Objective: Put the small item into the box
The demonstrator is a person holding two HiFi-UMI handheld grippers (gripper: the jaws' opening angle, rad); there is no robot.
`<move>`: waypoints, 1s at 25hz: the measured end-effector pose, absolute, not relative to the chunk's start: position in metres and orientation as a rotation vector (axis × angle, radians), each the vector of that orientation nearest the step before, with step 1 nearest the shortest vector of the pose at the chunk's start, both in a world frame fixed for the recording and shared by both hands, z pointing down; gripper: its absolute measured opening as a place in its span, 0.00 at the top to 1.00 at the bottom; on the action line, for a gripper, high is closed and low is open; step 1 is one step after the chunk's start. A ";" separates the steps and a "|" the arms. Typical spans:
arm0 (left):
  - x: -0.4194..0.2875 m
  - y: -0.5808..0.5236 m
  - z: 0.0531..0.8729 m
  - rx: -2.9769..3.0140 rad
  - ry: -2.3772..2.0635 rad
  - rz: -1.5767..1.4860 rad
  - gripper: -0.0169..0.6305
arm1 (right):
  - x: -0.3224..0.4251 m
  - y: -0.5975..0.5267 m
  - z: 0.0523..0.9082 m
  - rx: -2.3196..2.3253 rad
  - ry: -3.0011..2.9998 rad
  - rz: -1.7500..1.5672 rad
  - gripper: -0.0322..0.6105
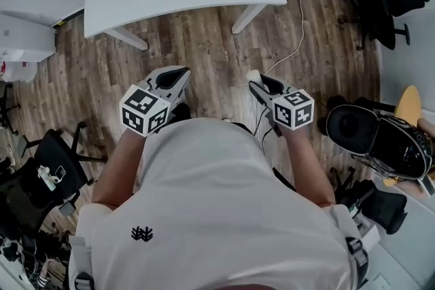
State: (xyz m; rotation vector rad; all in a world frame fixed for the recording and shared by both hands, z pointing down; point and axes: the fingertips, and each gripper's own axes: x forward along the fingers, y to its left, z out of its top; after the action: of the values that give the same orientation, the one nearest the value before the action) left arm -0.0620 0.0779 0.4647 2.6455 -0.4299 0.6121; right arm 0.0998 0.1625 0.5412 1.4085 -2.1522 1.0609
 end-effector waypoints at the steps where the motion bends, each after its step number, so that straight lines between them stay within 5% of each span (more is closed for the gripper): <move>1: -0.062 0.065 0.465 2.652 -0.412 0.616 0.96 | 0.105 0.146 0.542 1.436 -2.143 1.076 0.69; 11: -0.096 -0.029 0.471 2.639 -0.394 0.606 0.96 | 0.131 -0.024 0.513 1.709 -2.149 1.210 0.69; 25: -0.044 -0.153 0.453 2.573 -0.645 0.566 0.96 | 0.183 -0.295 0.521 1.647 -2.248 1.365 0.69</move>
State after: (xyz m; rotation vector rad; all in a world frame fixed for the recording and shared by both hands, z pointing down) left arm -0.0442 -0.1532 0.4529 2.5729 -0.6448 0.5662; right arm 0.1828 -0.2947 0.5211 1.6467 -2.2480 1.3648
